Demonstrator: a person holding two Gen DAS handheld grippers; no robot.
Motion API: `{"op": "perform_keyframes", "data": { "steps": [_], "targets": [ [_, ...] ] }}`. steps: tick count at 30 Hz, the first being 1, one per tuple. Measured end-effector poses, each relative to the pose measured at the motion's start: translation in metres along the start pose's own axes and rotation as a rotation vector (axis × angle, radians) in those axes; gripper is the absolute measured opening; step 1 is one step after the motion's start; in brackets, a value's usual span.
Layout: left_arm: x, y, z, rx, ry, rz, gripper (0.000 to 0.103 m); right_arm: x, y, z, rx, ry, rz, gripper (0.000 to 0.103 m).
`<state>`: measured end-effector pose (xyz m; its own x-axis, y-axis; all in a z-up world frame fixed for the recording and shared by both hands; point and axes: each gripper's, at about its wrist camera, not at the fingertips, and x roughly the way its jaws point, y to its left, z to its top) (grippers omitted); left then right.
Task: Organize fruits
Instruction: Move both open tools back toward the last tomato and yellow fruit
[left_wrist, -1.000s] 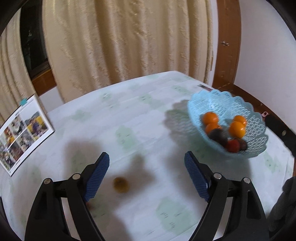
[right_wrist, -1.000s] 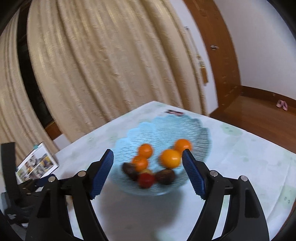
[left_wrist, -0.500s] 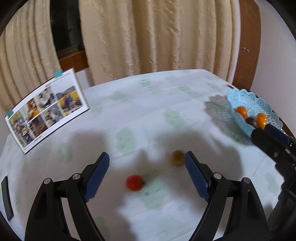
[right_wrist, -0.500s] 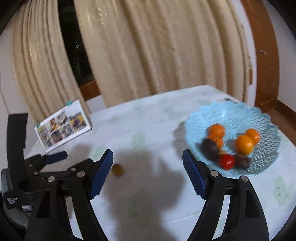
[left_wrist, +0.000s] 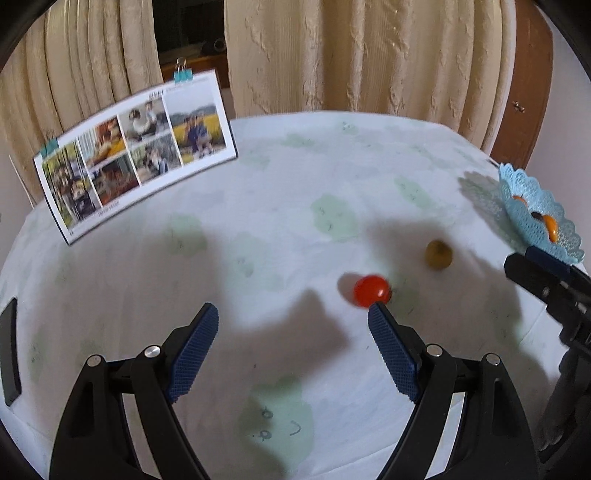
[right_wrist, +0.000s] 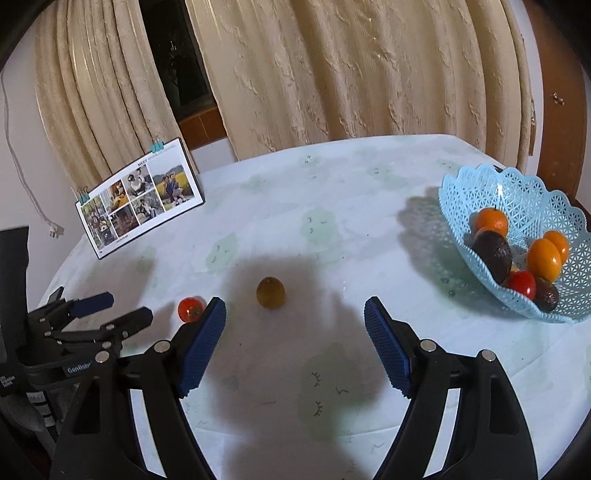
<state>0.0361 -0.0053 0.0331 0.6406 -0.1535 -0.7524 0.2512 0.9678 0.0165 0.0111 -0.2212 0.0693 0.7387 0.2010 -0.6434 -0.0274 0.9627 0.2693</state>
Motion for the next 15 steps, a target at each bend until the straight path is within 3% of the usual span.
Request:
{"op": "perform_keyframes", "data": {
  "steps": [5, 13, 15],
  "targets": [
    [0.007, -0.005, -0.002, 0.009, 0.018, -0.024, 0.083, 0.005, 0.001, -0.002, -0.008, 0.017, 0.0, 0.079],
    [0.025, -0.04, 0.014, 0.111, 0.02, -0.052, 0.082, 0.008, -0.009, -0.002, 0.029, 0.022, -0.014, 0.079],
    [0.032, -0.047, 0.017, 0.126, 0.034, -0.061, 0.073, 0.008, -0.011, -0.002, 0.037, 0.02, -0.017, 0.079]
  ]
}}
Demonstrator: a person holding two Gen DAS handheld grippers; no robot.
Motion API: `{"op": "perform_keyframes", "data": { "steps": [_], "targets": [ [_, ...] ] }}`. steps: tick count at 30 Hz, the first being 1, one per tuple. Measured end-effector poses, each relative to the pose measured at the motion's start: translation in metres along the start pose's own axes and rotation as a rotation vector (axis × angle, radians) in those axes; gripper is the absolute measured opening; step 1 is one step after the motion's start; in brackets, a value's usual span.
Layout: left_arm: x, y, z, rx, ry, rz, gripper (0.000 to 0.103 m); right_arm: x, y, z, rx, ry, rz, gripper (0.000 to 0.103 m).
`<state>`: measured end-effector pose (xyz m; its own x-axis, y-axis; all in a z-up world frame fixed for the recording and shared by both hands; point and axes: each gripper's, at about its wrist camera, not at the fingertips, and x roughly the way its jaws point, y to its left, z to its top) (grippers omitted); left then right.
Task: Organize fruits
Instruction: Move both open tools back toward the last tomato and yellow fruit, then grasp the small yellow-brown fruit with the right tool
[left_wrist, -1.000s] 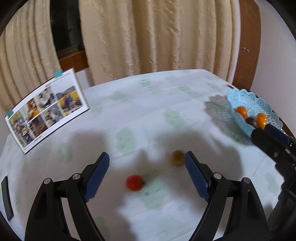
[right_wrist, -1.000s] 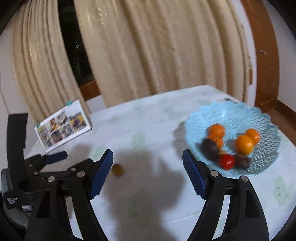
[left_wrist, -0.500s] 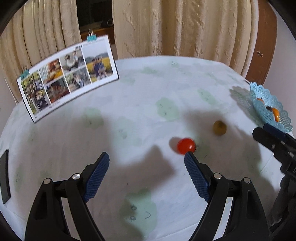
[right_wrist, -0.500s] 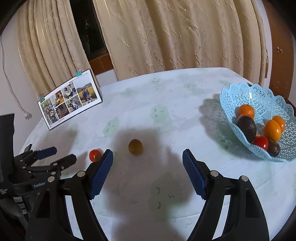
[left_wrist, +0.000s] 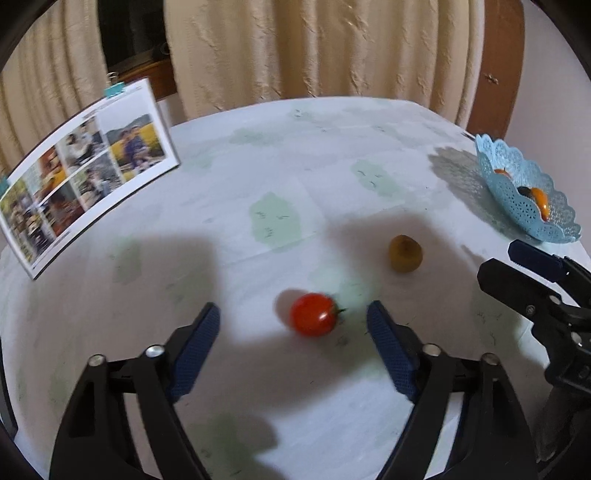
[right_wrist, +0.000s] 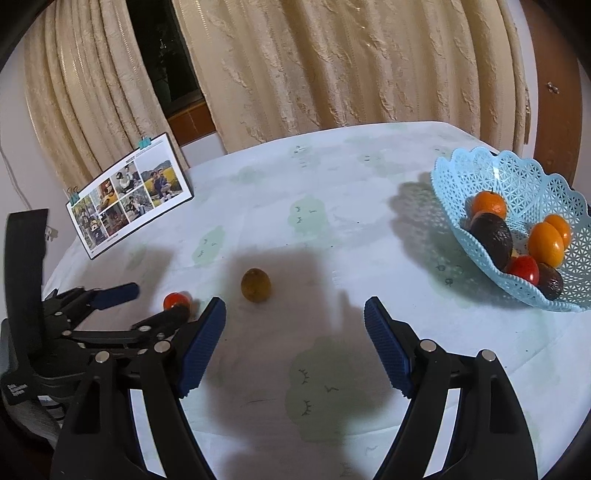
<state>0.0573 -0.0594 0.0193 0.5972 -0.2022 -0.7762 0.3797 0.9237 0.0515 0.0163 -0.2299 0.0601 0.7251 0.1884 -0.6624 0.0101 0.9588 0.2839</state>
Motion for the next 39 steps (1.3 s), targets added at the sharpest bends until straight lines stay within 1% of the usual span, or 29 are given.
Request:
{"op": "perform_keyframes", "data": {
  "steps": [1, 2, 3, 5, 6, 7, 9, 14, 20, 21, 22, 23, 25, 26, 27, 28, 29, 30, 35, 39],
  "targets": [
    [0.004, -0.001, 0.001, 0.001, 0.015, -0.006, 0.063, 0.0, -0.001, 0.0, 0.003, 0.0, -0.001, 0.079],
    [0.009, -0.001, 0.001, -0.005, 0.035, -0.017, 0.057, 0.0, -0.002, 0.001, 0.006, 0.0, -0.003, 0.079],
    [0.012, 0.0, 0.0, -0.01, 0.046, -0.025, 0.047, 0.001, -0.003, 0.001, 0.006, 0.001, -0.004, 0.079],
    [0.012, 0.003, -0.002, -0.018, 0.043, -0.03, 0.04, 0.002, -0.002, 0.002, 0.002, 0.003, -0.006, 0.079],
    [0.011, 0.005, -0.002, -0.027, 0.047, -0.03, 0.033, 0.003, -0.002, 0.003, -0.001, 0.007, -0.004, 0.079],
    [0.009, 0.009, -0.002, -0.042, 0.048, -0.037, 0.029, 0.004, -0.002, 0.004, 0.0, 0.012, 0.002, 0.079],
    [0.001, 0.016, 0.0, -0.071, 0.03, -0.044, 0.028, 0.006, -0.001, 0.007, 0.003, 0.024, 0.016, 0.079],
    [-0.024, 0.027, 0.007, -0.092, -0.034, -0.037, 0.028, 0.019, 0.012, 0.014, -0.031, 0.061, 0.041, 0.079],
    [-0.046, 0.037, 0.011, -0.118, -0.08, -0.027, 0.028, 0.047, 0.028, 0.023, -0.081, 0.129, 0.052, 0.079],
    [-0.048, 0.038, 0.011, -0.122, -0.084, -0.025, 0.028, 0.051, 0.03, 0.023, -0.088, 0.137, 0.053, 0.075],
    [-0.049, 0.039, 0.011, -0.123, -0.086, -0.025, 0.028, 0.056, 0.033, 0.024, -0.1, 0.147, 0.048, 0.069],
    [-0.049, 0.039, 0.011, -0.124, -0.088, -0.025, 0.028, 0.062, 0.036, 0.025, -0.118, 0.161, 0.041, 0.066],
    [-0.05, 0.039, 0.011, -0.125, -0.087, -0.025, 0.028, 0.071, 0.041, 0.025, -0.138, 0.179, 0.036, 0.052],
    [-0.05, 0.039, 0.011, -0.125, -0.086, -0.025, 0.028, 0.075, 0.043, 0.024, -0.148, 0.191, 0.031, 0.048],
    [-0.049, 0.039, 0.011, -0.125, -0.084, -0.025, 0.028, 0.08, 0.046, 0.023, -0.16, 0.197, 0.017, 0.041],
    [-0.049, 0.039, 0.01, -0.125, -0.083, -0.025, 0.028, 0.08, 0.047, 0.023, -0.171, 0.191, 0.001, 0.031],
    [-0.048, 0.039, 0.01, -0.124, -0.081, -0.025, 0.028, 0.08, 0.047, 0.023, -0.176, 0.192, -0.011, 0.025],
    [-0.048, 0.039, 0.01, -0.124, -0.08, -0.024, 0.028, 0.078, 0.046, 0.023, -0.168, 0.19, -0.006, 0.025],
    [-0.047, 0.037, 0.01, -0.121, -0.077, -0.022, 0.028, 0.053, 0.037, 0.025, -0.144, 0.128, 0.003, 0.025],
    [-0.047, 0.03, 0.01, -0.108, -0.077, -0.025, 0.028, 0.029, 0.017, 0.032, -0.092, 0.073, -0.008, 0.025]
  ]
}}
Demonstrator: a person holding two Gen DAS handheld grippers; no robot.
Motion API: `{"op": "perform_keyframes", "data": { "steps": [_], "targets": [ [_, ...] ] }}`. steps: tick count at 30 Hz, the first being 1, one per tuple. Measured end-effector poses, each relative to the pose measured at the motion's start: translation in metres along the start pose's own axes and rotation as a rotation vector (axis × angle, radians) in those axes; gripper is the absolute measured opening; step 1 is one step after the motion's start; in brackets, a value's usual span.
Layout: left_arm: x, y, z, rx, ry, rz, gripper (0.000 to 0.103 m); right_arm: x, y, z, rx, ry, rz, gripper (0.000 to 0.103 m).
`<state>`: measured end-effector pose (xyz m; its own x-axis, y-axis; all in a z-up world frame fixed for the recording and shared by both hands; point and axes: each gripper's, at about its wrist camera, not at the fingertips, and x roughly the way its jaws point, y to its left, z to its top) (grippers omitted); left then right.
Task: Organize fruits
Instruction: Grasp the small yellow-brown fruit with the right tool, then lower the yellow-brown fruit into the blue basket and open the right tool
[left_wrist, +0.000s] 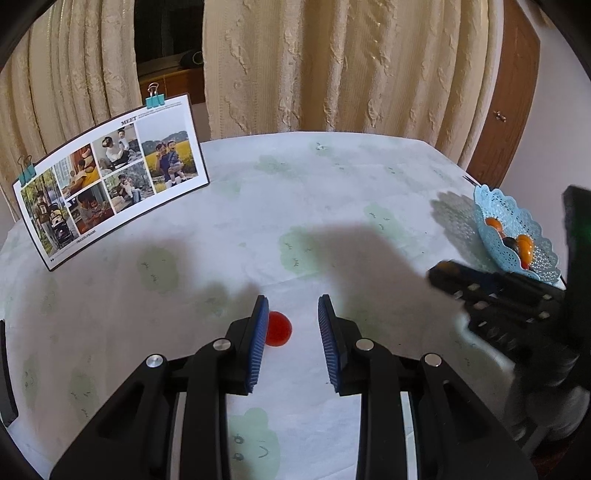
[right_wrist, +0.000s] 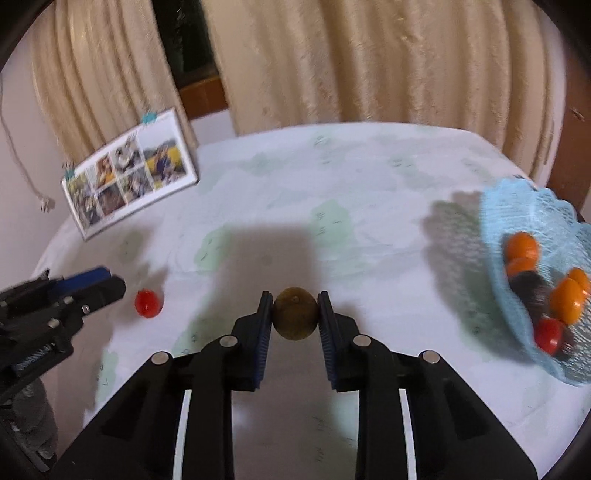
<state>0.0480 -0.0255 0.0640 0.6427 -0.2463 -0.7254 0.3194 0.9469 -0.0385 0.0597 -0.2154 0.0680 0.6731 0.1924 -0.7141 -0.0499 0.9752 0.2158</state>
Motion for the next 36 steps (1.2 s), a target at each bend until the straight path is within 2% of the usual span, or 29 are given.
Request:
{"op": "perform_keyframes", "data": {
  "steps": [9, 18, 20, 21, 22, 23, 36],
  "targets": [
    [-0.001, -0.02, 0.004, 0.024, -0.004, -0.021, 0.028, -0.049, -0.08, 0.006, 0.169, -0.114, -0.097, 0.025],
    [-0.002, -0.047, 0.008, 0.059, -0.008, -0.041, 0.028, -0.065, -0.147, 0.007, 0.29, -0.156, -0.18, 0.026],
    [-0.002, -0.052, 0.01, 0.066, -0.01, -0.046, 0.028, -0.064, -0.159, 0.007, 0.319, -0.158, -0.181, 0.029],
    [-0.002, -0.055, 0.01, 0.07, -0.011, -0.048, 0.028, -0.067, -0.167, 0.005, 0.345, -0.166, -0.174, 0.039],
    [-0.002, -0.058, 0.011, 0.073, -0.012, -0.05, 0.028, -0.069, -0.172, 0.004, 0.365, -0.174, -0.168, 0.052],
    [-0.003, -0.062, 0.012, 0.077, -0.014, -0.053, 0.028, -0.074, -0.178, 0.002, 0.389, -0.194, -0.17, 0.056],
    [0.002, -0.135, 0.03, 0.182, -0.031, -0.137, 0.029, -0.124, -0.215, -0.039, 0.487, -0.311, -0.231, 0.058]
  ]
}}
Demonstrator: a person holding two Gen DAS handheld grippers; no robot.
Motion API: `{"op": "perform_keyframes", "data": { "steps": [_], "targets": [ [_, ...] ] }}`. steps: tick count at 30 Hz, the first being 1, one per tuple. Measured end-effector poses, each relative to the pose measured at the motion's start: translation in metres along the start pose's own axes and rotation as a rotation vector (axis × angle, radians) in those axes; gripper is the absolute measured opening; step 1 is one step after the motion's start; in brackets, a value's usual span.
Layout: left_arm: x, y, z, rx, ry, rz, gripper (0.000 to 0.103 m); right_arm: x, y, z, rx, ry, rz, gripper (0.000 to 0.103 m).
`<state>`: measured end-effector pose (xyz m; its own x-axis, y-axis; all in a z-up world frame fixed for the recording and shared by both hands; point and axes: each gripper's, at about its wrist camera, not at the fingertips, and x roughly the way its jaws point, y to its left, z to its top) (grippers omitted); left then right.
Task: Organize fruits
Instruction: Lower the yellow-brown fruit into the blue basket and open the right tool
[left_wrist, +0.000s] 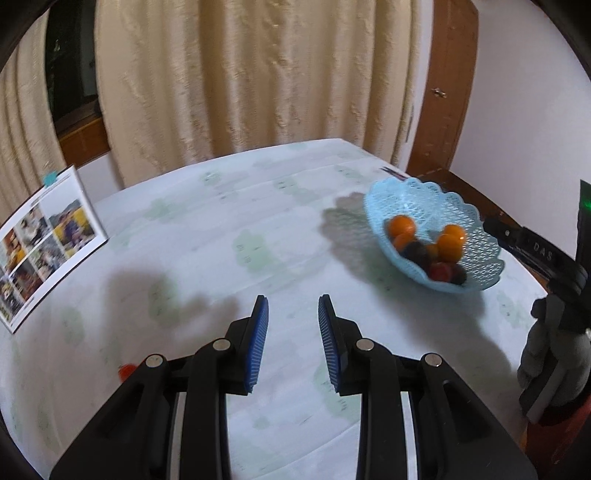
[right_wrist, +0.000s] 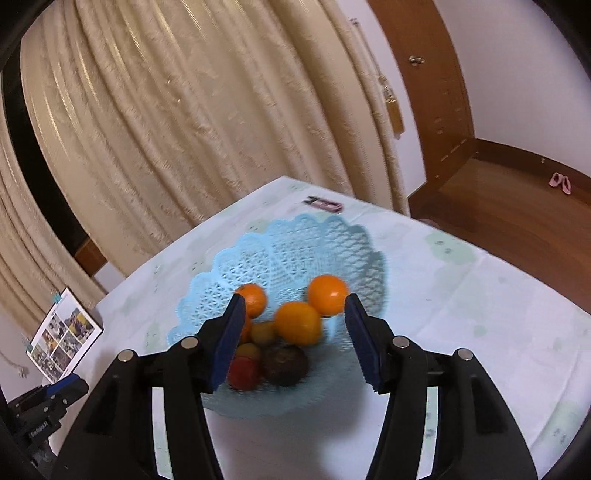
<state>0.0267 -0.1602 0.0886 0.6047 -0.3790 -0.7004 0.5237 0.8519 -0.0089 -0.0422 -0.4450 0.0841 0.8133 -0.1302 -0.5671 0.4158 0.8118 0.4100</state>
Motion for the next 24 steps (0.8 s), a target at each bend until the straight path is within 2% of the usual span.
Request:
{"op": "perform_keyframes", "data": {
  "steps": [10, 12, 14, 15, 16, 18, 21, 24],
  "targets": [
    [0.008, -0.041, 0.025, 0.07, -0.019, -0.034, 0.029, -0.017, -0.017, -0.006, 0.015, -0.044, 0.009, 0.058],
    [0.007, -0.038, 0.026, 0.064, -0.02, -0.029, 0.03, -0.018, -0.018, -0.009, 0.015, -0.043, 0.012, 0.062],
    [0.007, -0.03, 0.024, 0.051, -0.011, -0.012, 0.046, -0.018, -0.019, -0.013, 0.013, -0.048, 0.012, 0.064],
    [0.006, -0.021, 0.02, 0.037, -0.012, 0.006, 0.07, -0.018, -0.018, -0.014, 0.012, -0.046, 0.015, 0.064],
    [0.005, -0.013, 0.015, 0.023, -0.016, 0.022, 0.083, -0.017, -0.018, -0.017, 0.013, -0.042, 0.019, 0.064],
    [0.004, 0.009, 0.002, -0.008, -0.002, 0.069, 0.083, -0.013, -0.016, -0.019, 0.009, -0.032, 0.02, 0.065],
    [0.001, 0.049, -0.019, -0.082, 0.027, 0.13, 0.087, -0.012, -0.013, -0.021, 0.009, -0.034, 0.02, 0.074],
    [-0.007, 0.091, -0.037, -0.144, 0.042, 0.18, 0.09, -0.013, -0.012, -0.022, 0.018, -0.045, 0.023, 0.075]
  ]
}}
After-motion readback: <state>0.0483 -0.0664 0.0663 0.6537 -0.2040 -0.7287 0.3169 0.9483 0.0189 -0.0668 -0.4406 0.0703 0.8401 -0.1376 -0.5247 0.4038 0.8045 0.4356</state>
